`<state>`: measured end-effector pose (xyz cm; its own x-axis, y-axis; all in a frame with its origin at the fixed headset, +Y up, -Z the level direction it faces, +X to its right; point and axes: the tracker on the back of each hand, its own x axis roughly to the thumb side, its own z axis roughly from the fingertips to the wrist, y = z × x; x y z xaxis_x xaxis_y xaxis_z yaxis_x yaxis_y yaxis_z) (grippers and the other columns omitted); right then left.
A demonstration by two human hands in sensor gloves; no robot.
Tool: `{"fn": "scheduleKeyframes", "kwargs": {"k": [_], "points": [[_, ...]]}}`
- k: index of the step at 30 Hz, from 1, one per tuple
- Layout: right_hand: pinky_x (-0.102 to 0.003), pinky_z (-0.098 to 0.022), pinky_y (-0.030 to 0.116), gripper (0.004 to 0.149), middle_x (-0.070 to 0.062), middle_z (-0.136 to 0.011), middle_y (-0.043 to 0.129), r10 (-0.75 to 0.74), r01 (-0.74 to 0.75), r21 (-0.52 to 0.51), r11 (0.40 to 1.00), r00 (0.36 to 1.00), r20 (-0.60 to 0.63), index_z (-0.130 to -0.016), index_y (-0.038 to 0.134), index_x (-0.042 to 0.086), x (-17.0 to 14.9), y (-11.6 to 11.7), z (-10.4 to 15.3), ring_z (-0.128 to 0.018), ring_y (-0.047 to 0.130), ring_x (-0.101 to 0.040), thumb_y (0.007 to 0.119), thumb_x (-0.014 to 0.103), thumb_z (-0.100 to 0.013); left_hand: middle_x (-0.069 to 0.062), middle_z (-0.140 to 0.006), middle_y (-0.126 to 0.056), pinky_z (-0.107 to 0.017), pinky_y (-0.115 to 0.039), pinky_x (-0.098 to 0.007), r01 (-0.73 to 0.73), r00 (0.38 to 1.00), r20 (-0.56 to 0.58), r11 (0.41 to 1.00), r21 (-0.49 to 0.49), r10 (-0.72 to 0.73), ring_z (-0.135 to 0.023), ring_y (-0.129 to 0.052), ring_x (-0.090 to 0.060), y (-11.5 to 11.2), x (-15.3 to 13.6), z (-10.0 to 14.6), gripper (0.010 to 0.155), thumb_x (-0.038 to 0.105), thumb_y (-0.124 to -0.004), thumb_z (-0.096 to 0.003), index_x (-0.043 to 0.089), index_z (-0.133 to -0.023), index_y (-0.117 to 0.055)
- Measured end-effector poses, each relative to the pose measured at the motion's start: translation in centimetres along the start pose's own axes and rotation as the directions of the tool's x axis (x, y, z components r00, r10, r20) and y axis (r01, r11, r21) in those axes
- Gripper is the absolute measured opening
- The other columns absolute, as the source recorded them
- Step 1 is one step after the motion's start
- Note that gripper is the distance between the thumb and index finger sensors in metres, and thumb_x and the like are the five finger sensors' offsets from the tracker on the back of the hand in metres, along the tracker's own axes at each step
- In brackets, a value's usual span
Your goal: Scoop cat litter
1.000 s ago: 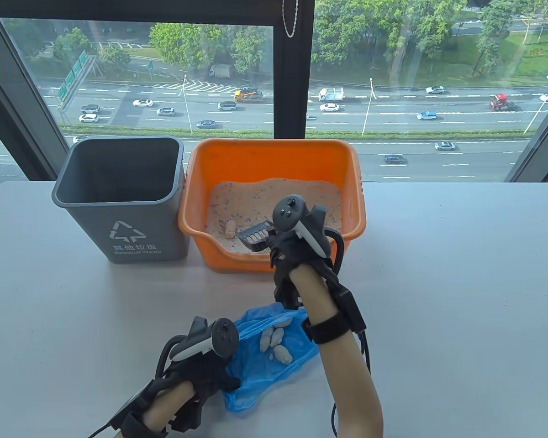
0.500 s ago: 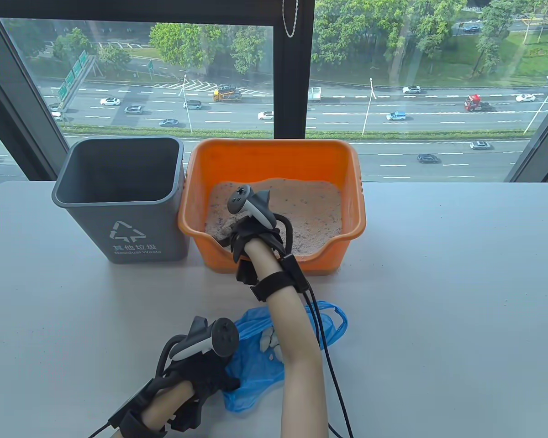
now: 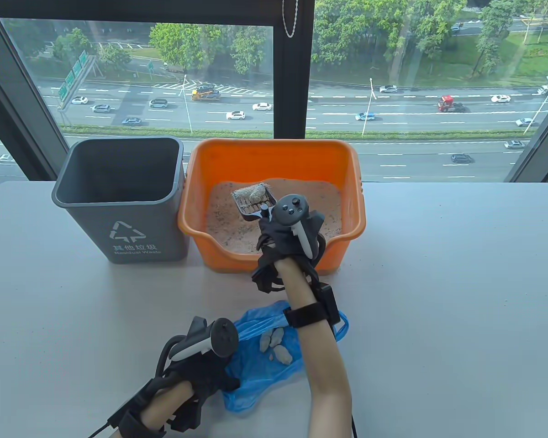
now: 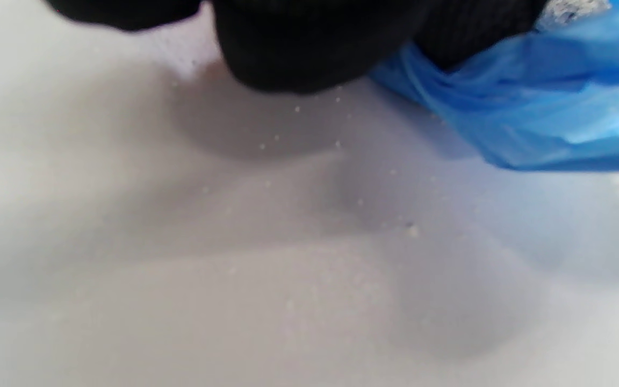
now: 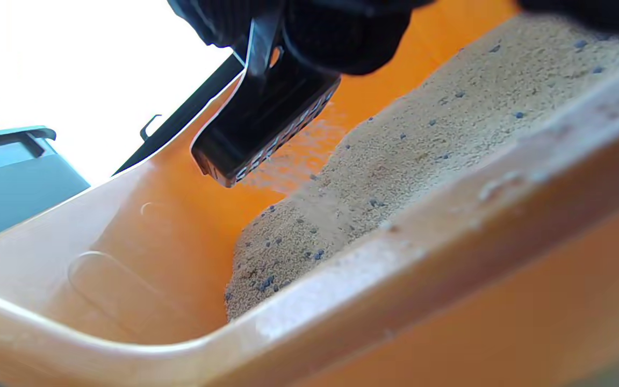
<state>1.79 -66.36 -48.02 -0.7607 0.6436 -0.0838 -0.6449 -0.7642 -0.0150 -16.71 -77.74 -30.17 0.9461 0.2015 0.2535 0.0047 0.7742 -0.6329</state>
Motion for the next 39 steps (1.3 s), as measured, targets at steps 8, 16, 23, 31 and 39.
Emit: {"fn": "scheduleKeyframes", "kwargs": {"k": [8,16,23,31,39], "points": [[-0.027,-0.006,0.078,0.061,-0.013,-0.058,0.081,-0.024,0.007,-0.162,0.987,0.994,-0.103,-0.092,0.057,0.0,-0.2,-0.9,1.9,-0.007,0.08,0.0,0.068,0.035,-0.043,0.006,-0.051,-0.088,-0.021,-0.085,-0.025,-0.001,1.0,-0.005,1.0,0.002,0.001,-0.018,-0.095,0.001,0.0,0.0,0.0,0.091,0.05,-0.083,-0.0428,0.016,-0.103,-0.024],[-0.027,-0.005,0.078,0.061,-0.014,-0.056,0.082,0.009,-0.015,-0.12,0.993,0.999,-0.054,-0.091,0.06,0.0,-0.4,-1.5,2.5,-0.006,0.08,0.0,0.069,0.035,-0.042,0.007,-0.052,-0.088,-0.021,-0.085,-0.025,0.002,1.0,-0.008,1.0,0.001,-0.002,-0.018,-0.095,0.002,0.0,0.0,0.1,0.091,0.05,-0.083,-0.0428,0.016,-0.103,-0.024],[-0.026,-0.007,0.078,0.06,-0.014,-0.058,0.081,-0.04,0.04,-0.002,0.999,0.998,-0.048,-0.093,0.058,0.001,-1.5,-2.5,3.0,-0.008,0.081,0.0,0.068,0.036,-0.044,0.007,-0.052,-0.088,-0.021,-0.085,-0.025,0.002,1.0,-0.01,1.0,0.0,-0.002,-0.018,-0.095,0.002,0.0,0.0,0.1,0.091,0.05,-0.082,-0.0428,0.016,-0.103,-0.024],[-0.027,-0.005,0.078,0.061,-0.015,-0.056,0.082,-0.042,0.038,-0.048,0.998,0.996,-0.079,-0.091,0.06,0.0,-3.6,-4.7,4.5,-0.006,0.08,-0.001,0.07,0.035,-0.043,0.006,-0.052,-0.088,-0.021,-0.085,-0.025,0.001,1.0,-0.011,1.0,0.0,-0.001,-0.018,-0.095,0.002,0.0,0.0,0.1,0.091,0.05,-0.083,-0.0429,0.016,-0.103,-0.024],[-0.028,-0.005,0.078,0.061,-0.016,-0.056,0.082,-0.012,0.013,0.124,0.992,1.0,-0.009,-0.092,0.06,-0.001,-5.7,-9.0,10.4,-0.007,0.081,-0.001,0.07,0.034,-0.043,0.006,-0.052,-0.088,-0.021,-0.085,-0.025,-0.003,1.0,-0.011,1.0,0.001,0.003,-0.018,-0.095,0.001,0.0,0.0,0.1,0.091,0.05,-0.083,-0.0428,0.016,-0.103,-0.024]]}}
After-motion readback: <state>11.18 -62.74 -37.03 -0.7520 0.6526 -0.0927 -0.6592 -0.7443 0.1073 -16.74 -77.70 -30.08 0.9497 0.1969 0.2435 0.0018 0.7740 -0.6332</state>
